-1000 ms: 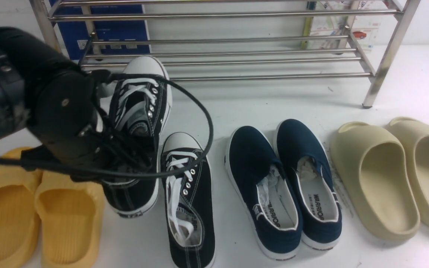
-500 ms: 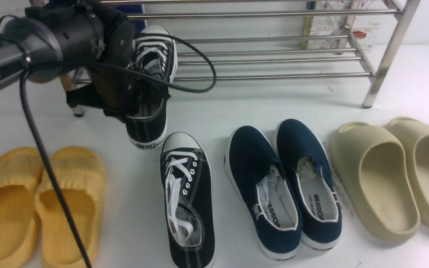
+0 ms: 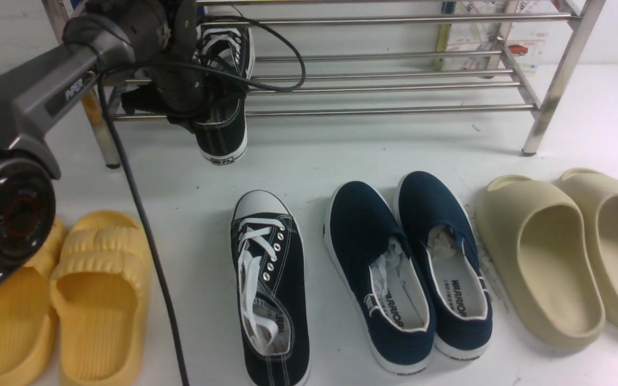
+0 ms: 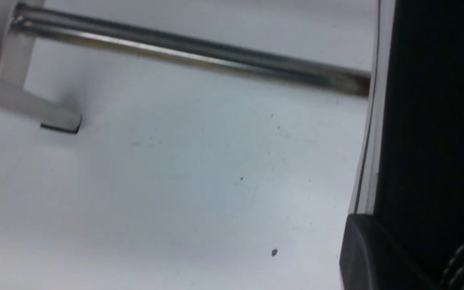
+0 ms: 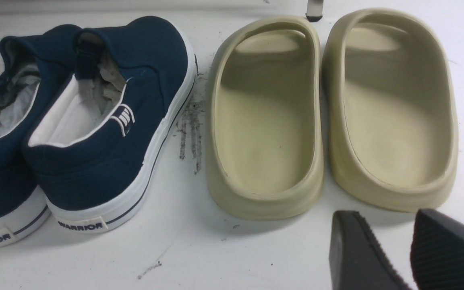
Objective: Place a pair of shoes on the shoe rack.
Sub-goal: Use the left arm to put a shoe into the shoe rack
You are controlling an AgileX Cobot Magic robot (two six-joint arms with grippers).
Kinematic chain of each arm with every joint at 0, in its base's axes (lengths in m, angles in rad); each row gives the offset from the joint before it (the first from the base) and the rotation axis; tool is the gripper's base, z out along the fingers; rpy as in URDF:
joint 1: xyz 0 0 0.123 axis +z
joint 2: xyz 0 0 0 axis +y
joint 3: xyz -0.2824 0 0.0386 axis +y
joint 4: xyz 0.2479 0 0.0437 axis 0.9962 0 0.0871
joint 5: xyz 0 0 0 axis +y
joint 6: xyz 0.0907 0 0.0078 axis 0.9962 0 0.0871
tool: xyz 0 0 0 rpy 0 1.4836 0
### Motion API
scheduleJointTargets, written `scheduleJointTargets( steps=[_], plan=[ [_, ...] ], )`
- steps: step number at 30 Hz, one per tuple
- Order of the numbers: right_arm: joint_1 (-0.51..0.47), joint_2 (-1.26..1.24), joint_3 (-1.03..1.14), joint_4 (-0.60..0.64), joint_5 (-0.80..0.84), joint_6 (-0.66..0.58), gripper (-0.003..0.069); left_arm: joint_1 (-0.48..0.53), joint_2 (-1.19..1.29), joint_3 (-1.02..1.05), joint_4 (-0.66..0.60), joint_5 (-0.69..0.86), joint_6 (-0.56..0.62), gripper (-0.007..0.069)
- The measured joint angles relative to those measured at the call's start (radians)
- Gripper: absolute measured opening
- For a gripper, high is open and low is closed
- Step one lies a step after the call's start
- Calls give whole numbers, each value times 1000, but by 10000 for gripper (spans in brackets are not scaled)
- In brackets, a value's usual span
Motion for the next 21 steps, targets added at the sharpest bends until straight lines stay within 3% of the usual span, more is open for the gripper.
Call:
scheduleJointTargets(
  steps=[13,21],
  plan=[
    [0,0,0,0,0,0,246,-1,46,-81,24,-18,1,-6],
    [0,0,0,0,0,0,246,-1,43,-82,7,-30,0,83]
  ],
)
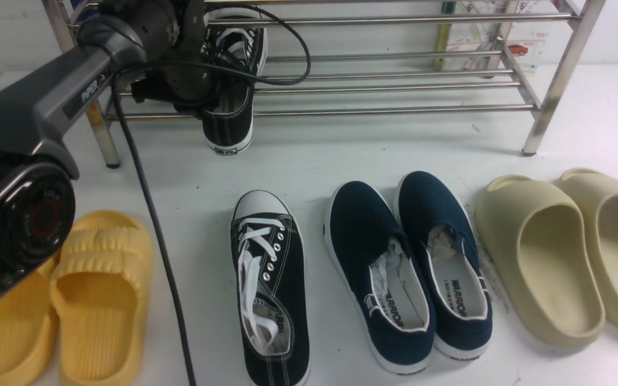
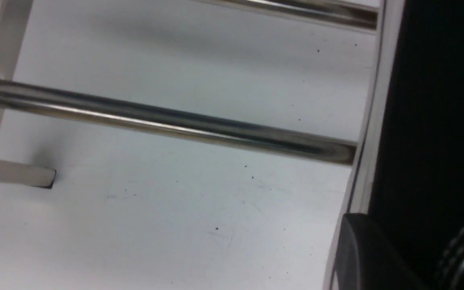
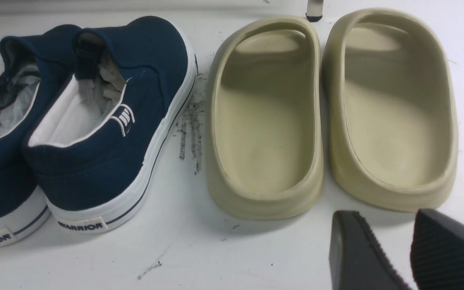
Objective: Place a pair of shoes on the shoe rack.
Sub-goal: Use the left arm to put a shoe into the shoe rack
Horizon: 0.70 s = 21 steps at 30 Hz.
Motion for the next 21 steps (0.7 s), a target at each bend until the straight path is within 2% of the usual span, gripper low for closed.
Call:
scheduleJointTargets(
  steps=[4,10,14,21],
  plan=[
    [0,0,0,0,0,0,246,0,-16,-17,-1,-25,0,204],
    [0,0,0,0,0,0,246,0,-26,-17,-38,56,1,284],
    [0,0,0,0,0,0,246,-4,-57,-17,-54,120,20,287],
    [0,0,0,0,0,0,246,-50,-206,9,-73,299,110,215]
  ],
)
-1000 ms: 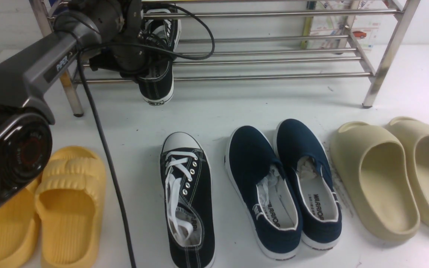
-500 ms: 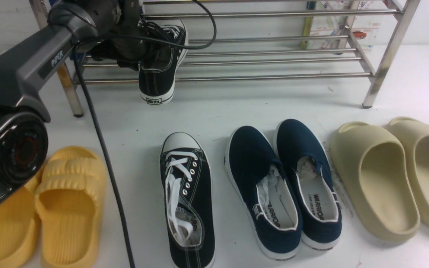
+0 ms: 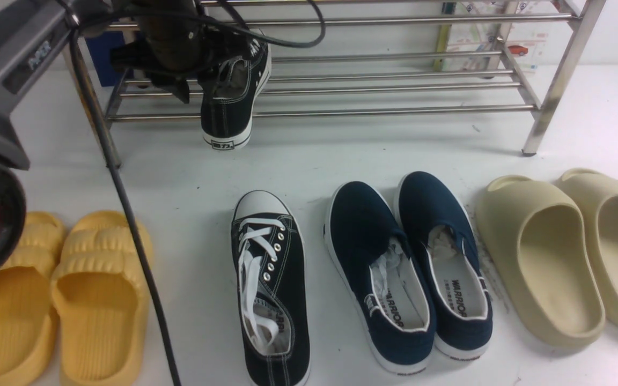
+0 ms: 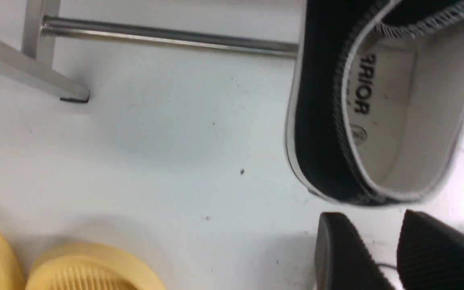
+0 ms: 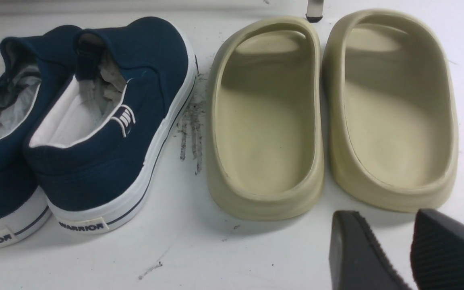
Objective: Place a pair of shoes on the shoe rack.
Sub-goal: Use the left arm to put a shoe into the shoe rack
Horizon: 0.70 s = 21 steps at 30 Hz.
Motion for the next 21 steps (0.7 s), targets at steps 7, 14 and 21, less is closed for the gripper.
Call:
scheduleJointTargets(
  steps=[7,14,21],
  plan=[
    [0,0,0,0,0,0,246,-32,-193,294,-47,-42,19,158],
    [0,0,0,0,0,0,246,-31,-275,679,-67,-390,47,34],
    [0,0,0,0,0,0,246,-31,-152,707,-22,-620,114,-13]
  ],
)
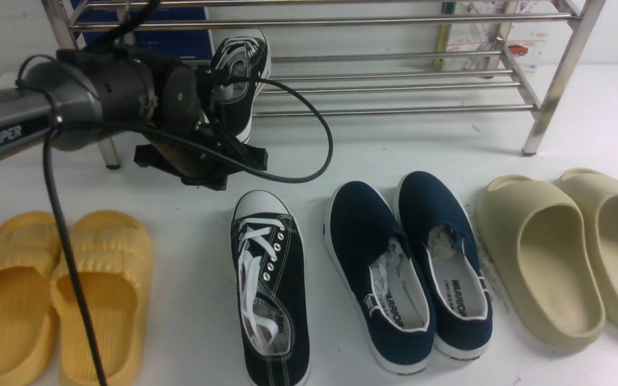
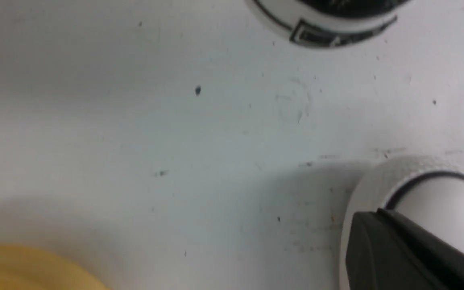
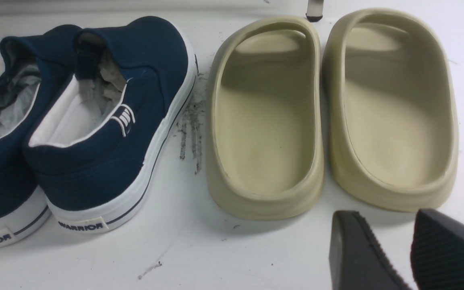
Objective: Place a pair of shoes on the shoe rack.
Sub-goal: Use the left arm to put a shoe into the shoe rack
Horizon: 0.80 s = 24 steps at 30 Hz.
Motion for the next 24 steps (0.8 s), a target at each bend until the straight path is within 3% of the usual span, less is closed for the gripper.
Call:
scheduleJointTargets(
  steps=[8,24],
  plan=[
    [0,0,0,0,0,0,246,0,57,-80,84,-121,4,-13],
    [0,0,0,0,0,0,246,-1,91,-80,126,-325,4,-13]
  ],
)
